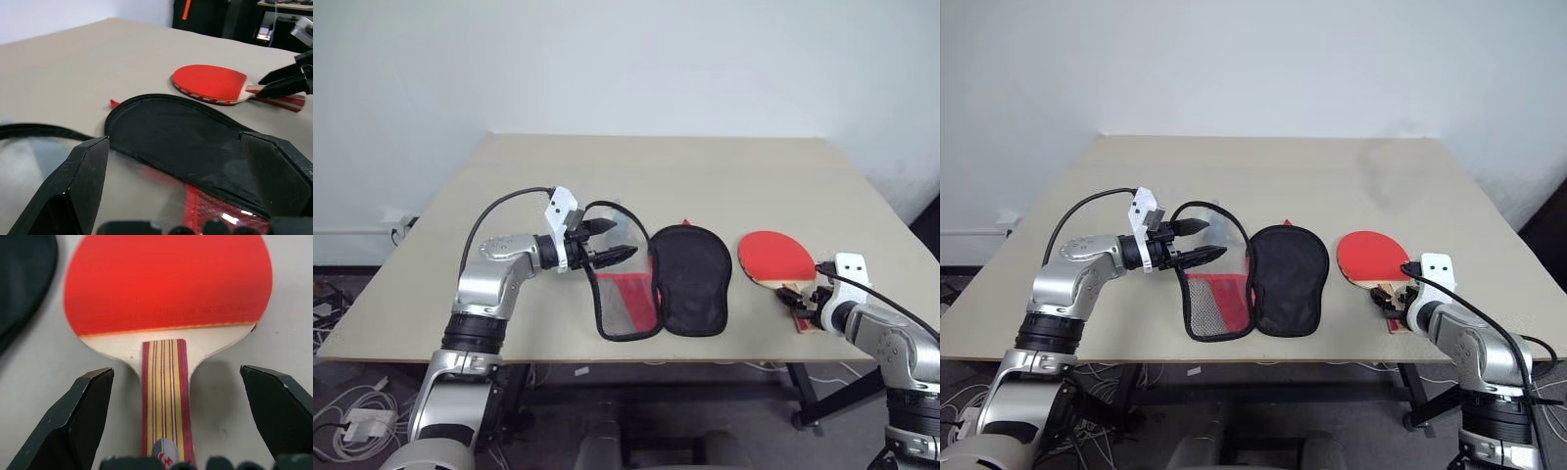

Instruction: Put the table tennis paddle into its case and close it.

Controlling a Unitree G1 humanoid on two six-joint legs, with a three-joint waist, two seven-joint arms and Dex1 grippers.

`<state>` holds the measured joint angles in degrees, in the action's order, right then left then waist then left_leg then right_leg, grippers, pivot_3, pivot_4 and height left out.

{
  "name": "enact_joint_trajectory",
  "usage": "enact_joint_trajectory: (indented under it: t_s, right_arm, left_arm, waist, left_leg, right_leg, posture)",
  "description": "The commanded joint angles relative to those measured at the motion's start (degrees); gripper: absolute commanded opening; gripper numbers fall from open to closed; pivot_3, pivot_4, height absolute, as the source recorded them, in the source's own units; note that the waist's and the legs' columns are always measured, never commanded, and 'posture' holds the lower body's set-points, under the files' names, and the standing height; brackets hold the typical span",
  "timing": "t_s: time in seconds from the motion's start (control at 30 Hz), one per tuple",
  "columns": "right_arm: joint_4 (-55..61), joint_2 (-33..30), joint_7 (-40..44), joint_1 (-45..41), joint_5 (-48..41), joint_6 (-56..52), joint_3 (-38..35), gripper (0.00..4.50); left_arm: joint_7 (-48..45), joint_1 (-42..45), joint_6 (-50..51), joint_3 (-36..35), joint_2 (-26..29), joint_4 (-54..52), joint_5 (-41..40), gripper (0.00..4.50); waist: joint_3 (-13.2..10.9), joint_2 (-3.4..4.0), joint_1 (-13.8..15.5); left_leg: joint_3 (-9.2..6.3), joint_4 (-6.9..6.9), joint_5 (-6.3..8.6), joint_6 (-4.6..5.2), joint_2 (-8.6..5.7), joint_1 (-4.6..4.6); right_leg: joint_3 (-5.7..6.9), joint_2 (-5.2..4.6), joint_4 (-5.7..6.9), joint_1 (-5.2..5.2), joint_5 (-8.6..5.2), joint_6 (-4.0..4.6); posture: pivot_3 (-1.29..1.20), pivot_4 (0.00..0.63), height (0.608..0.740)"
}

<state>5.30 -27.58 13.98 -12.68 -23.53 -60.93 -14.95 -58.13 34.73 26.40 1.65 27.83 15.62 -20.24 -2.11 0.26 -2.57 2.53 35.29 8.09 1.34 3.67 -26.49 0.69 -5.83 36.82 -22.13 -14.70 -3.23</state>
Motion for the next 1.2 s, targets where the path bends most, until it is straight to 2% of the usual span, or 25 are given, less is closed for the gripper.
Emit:
enact_joint_trajectory:
  t_s: [0.03, 0.23, 0.27, 0.33, 0.47, 0.6, 0.77, 0.93, 1.03, 1.2]
  right_arm:
    - [0.00, -0.51, 0.09, -2.04, 1.20, 0.28, 1.38, 4.48]
    - [-1.07, -1.65, 1.75, -3.12, 1.68, -0.51, 2.62, 4.48]
    - [-1.38, -1.70, 1.89, -3.34, 1.86, -0.44, 2.79, 4.31]
    - [-1.89, -1.60, 2.09, -3.63, 2.02, -0.50, 3.02, 3.90]
    - [-3.05, -1.30, 2.02, -4.19, 3.16, -0.45, 4.67, 2.43]
    - [-3.62, -0.88, 2.28, -5.14, 3.75, -0.33, 5.17, 1.21]
    - [-4.36, -0.36, 0.00, -6.32, 5.56, 1.84, 3.39, 1.21]
    - [2.24, 1.04, -1.61, -8.57, 2.95, -3.62, -0.19, 1.21]
    - [4.29, 6.15, -3.50, -12.87, -0.90, -7.66, -4.46, 1.21]
    - [8.08, 15.23, -7.75, -18.45, -2.64, -14.30, -6.04, 1.21]
  left_arm:
    - [-0.55, 1.33, -0.82, 0.02, 0.25, -1.72, -0.02, 4.50]
    - [0.06, 2.20, -1.44, -0.30, -0.57, 0.03, 0.15, 4.50]
    - [0.06, 2.11, -1.44, -0.36, -0.64, 0.12, 0.11, 4.50]
    - [0.06, 1.89, -1.32, -0.50, -0.80, 0.05, -0.06, 4.50]
    - [0.45, 1.61, -0.88, -0.66, -1.00, -0.26, -0.25, 4.50]
    - [0.20, 2.15, -0.55, -1.16, -0.48, -0.55, -0.67, 4.50]
    - [0.89, 3.42, 1.31, -3.24, 0.63, -0.26, -1.84, 4.50]
    - [1.25, 2.93, 3.58, -5.90, 2.86, -0.27, -3.13, 4.50]
    - [0.76, 2.33, 4.82, -7.96, 5.26, 0.91, -3.40, 4.50]
    - [0.18, 1.34, 5.43, -10.04, 9.63, 3.55, -3.35, 4.50]
  waist:
    - [0.00, 0.00, 0.00]
    - [0.00, 0.00, -0.01]
    - [0.00, 0.00, -0.01]
    - [0.00, 0.00, -0.02]
    - [0.00, -0.01, -0.04]
    - [0.03, -0.08, -0.09]
    - [0.02, -0.15, -0.11]
    - [-0.01, -0.10, -0.05]
    - [-0.03, -0.05, -0.15]
    - [-0.05, -0.02, -0.06]
  left_leg:
    - [0.00, 0.00, 0.00, 0.00, 0.00, 0.00]
    - [-0.01, 0.02, -0.01, 0.01, 0.00, 0.00]
    - [-0.01, 0.02, 0.00, 0.01, 0.00, 0.00]
    - [-0.02, 0.02, 0.00, 0.01, 0.00, 0.00]
    - [-0.01, 0.01, -0.01, 0.01, 0.00, 0.01]
    - [-0.03, 0.04, -0.01, 0.01, 0.01, 0.02]
    - [-0.03, 0.05, -0.01, 0.01, 0.01, 0.02]
    - [-0.02, 0.04, -0.01, 0.01, 0.01, -0.02]
    - [-0.01, -0.01, -0.01, 0.01, 0.01, -0.05]
    - [-0.07, -0.12, -0.03, -0.03, 0.05, -0.04]
  right_leg:
    - [0.00, 0.00, 0.00, -0.01, 0.01, -0.01]
    - [0.00, 0.00, 0.00, 0.01, 0.01, -0.02]
    - [0.00, 0.01, 0.00, 0.01, 0.01, -0.03]
    - [0.00, 0.01, 0.00, 0.01, 0.00, -0.02]
    - [0.00, 0.01, 0.00, 0.00, 0.03, -0.02]
    - [0.00, 0.02, 0.00, 0.02, 0.02, -0.02]
    - [0.00, 0.03, 0.01, 0.02, 0.01, -0.04]
    - [-0.01, 0.02, 0.02, -0.05, 0.04, -0.05]
    - [-0.04, 0.03, 0.05, -0.14, 0.16, -0.02]
    - [-0.09, 0.13, 0.13, -0.23, 0.20, 0.00]
  posture:
    - [0.00, 0.000, 0.740]
    - [0.00, 0.000, 0.740]
    - [0.00, 0.000, 0.740]
    - [0.00, 0.000, 0.740]
    - [0.00, 0.000, 0.740]
    - [0.00, 0.000, 0.740]
    - [0.00, 0.000, 0.740]
    - [0.00, 0.000, 0.740]
    - [0.00, 0.000, 0.740]
    - [0.00, 0.000, 0.740]
